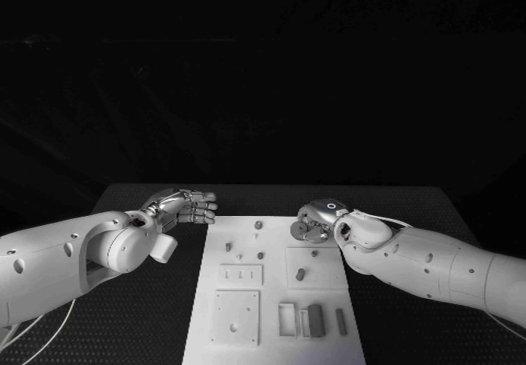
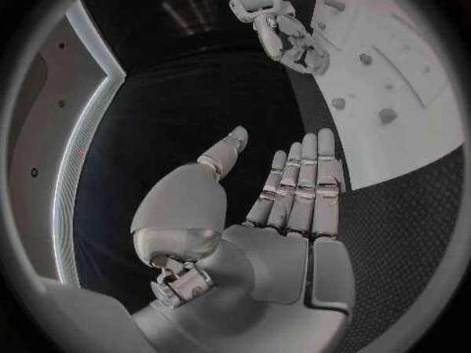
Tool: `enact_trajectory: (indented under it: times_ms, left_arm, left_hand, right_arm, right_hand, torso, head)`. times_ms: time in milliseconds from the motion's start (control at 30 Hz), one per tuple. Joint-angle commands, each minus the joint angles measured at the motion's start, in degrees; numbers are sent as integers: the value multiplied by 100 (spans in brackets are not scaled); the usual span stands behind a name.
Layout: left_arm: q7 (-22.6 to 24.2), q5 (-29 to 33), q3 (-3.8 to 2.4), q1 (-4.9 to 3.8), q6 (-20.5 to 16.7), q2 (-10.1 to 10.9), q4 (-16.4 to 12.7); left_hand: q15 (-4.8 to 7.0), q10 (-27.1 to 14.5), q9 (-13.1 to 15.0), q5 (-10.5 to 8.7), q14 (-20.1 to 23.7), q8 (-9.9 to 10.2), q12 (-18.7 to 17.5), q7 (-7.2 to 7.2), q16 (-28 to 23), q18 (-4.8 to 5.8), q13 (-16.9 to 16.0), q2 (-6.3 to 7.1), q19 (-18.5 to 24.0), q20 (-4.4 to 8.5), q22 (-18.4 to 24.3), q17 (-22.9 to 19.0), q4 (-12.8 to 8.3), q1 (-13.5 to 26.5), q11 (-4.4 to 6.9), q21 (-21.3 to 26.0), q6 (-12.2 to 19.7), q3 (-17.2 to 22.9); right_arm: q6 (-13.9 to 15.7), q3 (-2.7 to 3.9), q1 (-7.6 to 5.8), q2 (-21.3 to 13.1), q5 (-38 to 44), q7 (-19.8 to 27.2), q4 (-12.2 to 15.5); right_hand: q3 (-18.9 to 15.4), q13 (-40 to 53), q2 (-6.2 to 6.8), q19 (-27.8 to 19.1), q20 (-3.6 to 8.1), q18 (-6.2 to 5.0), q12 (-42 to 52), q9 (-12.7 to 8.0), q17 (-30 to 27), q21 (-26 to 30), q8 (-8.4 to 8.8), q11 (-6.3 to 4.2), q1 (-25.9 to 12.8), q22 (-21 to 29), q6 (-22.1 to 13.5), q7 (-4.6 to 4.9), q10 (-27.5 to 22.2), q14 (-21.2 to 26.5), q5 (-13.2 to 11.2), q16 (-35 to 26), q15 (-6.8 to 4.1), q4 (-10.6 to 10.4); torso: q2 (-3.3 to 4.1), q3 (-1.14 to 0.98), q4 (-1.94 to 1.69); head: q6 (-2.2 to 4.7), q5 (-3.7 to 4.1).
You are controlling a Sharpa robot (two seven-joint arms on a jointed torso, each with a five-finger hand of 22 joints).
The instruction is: Assemble the parts on the task board
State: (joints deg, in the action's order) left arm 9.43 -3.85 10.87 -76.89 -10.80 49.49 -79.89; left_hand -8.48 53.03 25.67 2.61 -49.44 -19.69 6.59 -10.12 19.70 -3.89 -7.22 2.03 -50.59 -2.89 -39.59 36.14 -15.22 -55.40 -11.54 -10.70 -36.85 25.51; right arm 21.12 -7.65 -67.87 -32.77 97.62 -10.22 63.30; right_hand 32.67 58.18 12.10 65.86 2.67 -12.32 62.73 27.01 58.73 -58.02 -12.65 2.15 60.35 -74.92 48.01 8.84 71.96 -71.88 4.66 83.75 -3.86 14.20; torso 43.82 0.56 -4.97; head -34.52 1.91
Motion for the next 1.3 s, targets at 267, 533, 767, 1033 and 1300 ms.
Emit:
enact_trajectory:
  times_ms: [267,533,767,1033,1300]
  left_arm:
    - [41,-23,-4,-4,96,0,-5]
    - [41,-23,-4,-4,100,-5,1]
    - [25,-23,-3,-4,121,-5,3]
    - [25,-23,-3,-4,118,-5,-1]
    - [29,-23,-3,-4,106,-1,-5]
  left_hand:
    - [-18,49,-6,23,-39,31,-27,-350,-32,-47,-2,-23,-46,-10,10,10,-15,49,-7,21,-33,-11]
    - [-18,50,-7,23,-40,31,-29,-350,-34,-47,-2,-25,-47,-10,10,12,-13,52,-7,22,-33,-12]
    - [-19,51,-8,23,-40,33,-34,-350,-37,-46,-2,-27,-48,-12,10,14,-7,62,-8,25,-33,-16]
    - [-20,50,-9,23,-40,35,-39,-350,-41,-45,-2,-28,-47,-12,11,16,-3,68,-9,28,-32,-18]
    - [-20,50,-10,23,-39,36,-43,-350,-43,-46,-2,-29,-47,-11,11,17,-2,69,-9,29,-32,-18]
  right_arm:
    - [-238,-51,74,-42,99,-145,-18]
    - [-388,-52,83,-47,45,-116,7]
    - [-652,-52,85,-47,44,-188,-5]
    - [-539,-51,85,-40,32,-167,6]
    - [-305,-51,85,-45,51,-191,24]
  right_hand:
    - [52,-7,45,40,16,-268,22,7,13,20,-40,3,32,-71,76,-10,27,-52,-9,-9,0,-61]
    - [62,-7,-199,45,33,-268,34,84,71,8,-180,-70,97,-88,295,-87,50,-104,-19,13,-63,6]
    - [-11,-10,-434,27,26,-268,22,188,83,1,-307,-142,11,-100,486,-163,64,-107,-14,16,-129,101]
    - [-3,-5,-577,17,32,-268,16,231,100,-1,-332,-165,28,-102,520,-186,63,-112,-8,20,-152,179]
    - [41,4,-744,13,53,-268,22,299,157,-24,-392,-201,213,-112,622,-225,98,-157,-5,43,-183,254]
  torso:
    - [1,6,-4]
    - [0,6,-8]
    - [-2,7,-11]
    - [2,5,-5]
    - [0,7,-7]
  head:
    - [2,16]
    - [-9,23]
    - [-13,25]
    - [-16,21]
    - [-19,17]
